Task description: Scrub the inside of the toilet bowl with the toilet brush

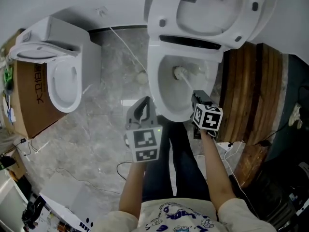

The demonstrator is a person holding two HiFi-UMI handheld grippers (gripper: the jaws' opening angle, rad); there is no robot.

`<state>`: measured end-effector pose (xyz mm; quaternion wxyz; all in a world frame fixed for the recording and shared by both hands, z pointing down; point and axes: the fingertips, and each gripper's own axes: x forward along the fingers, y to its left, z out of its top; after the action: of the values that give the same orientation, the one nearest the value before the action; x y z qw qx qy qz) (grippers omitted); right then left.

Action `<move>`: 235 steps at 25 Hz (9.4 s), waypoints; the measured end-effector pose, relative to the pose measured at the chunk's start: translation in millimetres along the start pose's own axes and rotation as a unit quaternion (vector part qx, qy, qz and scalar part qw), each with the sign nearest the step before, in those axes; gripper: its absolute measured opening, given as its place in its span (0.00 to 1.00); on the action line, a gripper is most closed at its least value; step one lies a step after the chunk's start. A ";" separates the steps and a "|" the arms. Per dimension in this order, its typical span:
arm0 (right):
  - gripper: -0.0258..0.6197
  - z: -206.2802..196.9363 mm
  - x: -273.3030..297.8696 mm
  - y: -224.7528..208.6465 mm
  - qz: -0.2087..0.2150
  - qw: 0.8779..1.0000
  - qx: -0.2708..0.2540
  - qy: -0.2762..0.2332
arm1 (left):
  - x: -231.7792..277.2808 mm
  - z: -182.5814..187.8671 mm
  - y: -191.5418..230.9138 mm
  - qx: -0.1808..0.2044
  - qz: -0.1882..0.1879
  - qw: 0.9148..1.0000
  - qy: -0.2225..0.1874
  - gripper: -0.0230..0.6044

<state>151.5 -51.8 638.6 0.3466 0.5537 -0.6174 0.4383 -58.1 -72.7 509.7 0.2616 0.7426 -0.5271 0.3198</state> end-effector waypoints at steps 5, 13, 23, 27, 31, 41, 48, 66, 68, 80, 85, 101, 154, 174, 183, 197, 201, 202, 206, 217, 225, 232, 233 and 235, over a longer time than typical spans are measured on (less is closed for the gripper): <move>0.29 5.8 23.9 -6.5 0.005 0.999 0.047 0.007 | 11.3 -4.9 -6.8 -0.014 -0.004 1.000 0.003 0.04; 0.29 19.3 47.1 -17.5 -0.022 0.998 0.060 0.007 | 20.7 -14.3 -16.8 -0.027 -0.013 0.999 0.011 0.04; 0.29 29.5 71.3 -24.7 -0.021 0.992 0.121 0.009 | 24.4 -23.0 -13.9 -0.032 -0.009 0.999 0.018 0.04; 0.29 33.0 77.7 -18.7 -0.016 0.992 0.128 0.013 | 22.6 -26.6 -13.4 -0.034 -0.007 0.999 0.020 0.04; 0.29 36.1 80.6 -5.3 0.005 0.993 0.117 0.014 | 22.5 -29.5 -13.2 -0.038 -0.008 0.999 0.022 0.04; 0.29 31.0 76.3 19.3 0.046 0.997 0.052 0.027 | 21.4 -24.8 -16.9 -0.041 -0.014 0.999 0.011 0.04; 0.29 14.7 67.3 32.6 0.080 0.995 -0.022 0.060 | 18.3 -27.7 -18.7 -0.043 -0.015 0.999 0.010 0.04; 0.29 -63.7 40.3 -9.4 0.095 0.950 -0.236 0.183 | 13.4 -28.5 -31.0 -0.047 -0.016 0.999 0.006 0.04; 0.29 -63.4 40.7 -19.0 0.084 0.947 -0.247 0.186 | 12.9 -28.9 -31.1 -0.048 -0.015 0.999 0.006 0.04; 0.29 -31.8 53.2 -44.0 0.007 0.942 -0.308 0.136 | 11.5 -23.6 -23.6 -0.048 -0.003 0.999 0.001 0.04; 0.29 11.4 57.8 -47.8 -0.030 0.936 -0.342 0.083 | 12.3 -20.2 -22.9 -0.045 -0.002 0.999 -0.002 0.04; 0.29 61.5 62.0 34.5 0.015 0.901 -0.433 0.003 | 13.9 -19.8 -20.4 -0.055 0.004 0.998 -0.005 0.04; 0.29 4.5 73.8 13.8 0.077 0.991 0.076 0.077 | 13.3 -24.3 -35.4 -0.053 -0.004 0.999 -0.005 0.04; 0.29 18.7 73.7 11.4 0.104 0.990 0.067 0.071 | 13.7 -23.9 -35.6 -0.051 -0.003 0.999 -0.006 0.04; 0.29 -9.3 68.8 10.4 0.110 0.979 -0.088 0.149 | 13.2 -24.6 -38.7 -0.049 -0.004 0.999 -0.004 0.04; 0.29 -21.7 57.2 -14.7 0.078 0.906 -0.350 0.225 | 10.8 -22.8 -37.3 -0.049 -0.002 0.999 -0.008 0.04; 0.29 -13.3 60.7 -23.7 0.049 0.894 -0.396 0.205 | 11.2 -22.1 -34.7 -0.050 0.000 0.999 -0.009 0.04; 0.29 -9.6 62.2 -25.4 0.039 0.892 -0.405 0.197 | 11.2 -22.0 -33.9 -0.050 0.002 0.999 -0.009 0.04; 0.29 8.2 67.3 -28.5 -0.010 0.876 -0.456 0.156 | 10.0 -22.7 -31.7 -0.051 0.005 0.999 -0.009 0.04; 0.29 24.7 73.8 -14.1 -0.061 0.809 -0.578 0.087 | 8.4 -24.4 -29.1 -0.055 0.006 0.998 -0.010 0.04; 0.29 -9.8 73.8 -19.1 -0.034 0.837 -0.525 0.151 | 5.9 -27.4 -24.7 -0.056 0.007 0.998 -0.008 0.04; 0.29 -33.6 71.4 4.6 0.019 0.873 -0.454 0.179 | 4.5 -29.9 -23.5 -0.061 0.006 0.998 -0.009 0.04; 0.29 -34.4 72.2 9.4 0.025 0.883 -0.433 0.178 | 4.3 -29.7 -23.5 -0.061 0.006 0.998 -0.009 0.04; 0.29 -33.4 73.8 18.3 0.035 0.909 -0.377 0.172 | 3.7 -29.1 -23.9 -0.063 0.005 0.998 -0.011 0.04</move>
<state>120.7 -48.9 715.6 0.6148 0.2754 -0.6867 0.2731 -40.2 -46.5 530.4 0.3005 0.7256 -0.5524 0.2794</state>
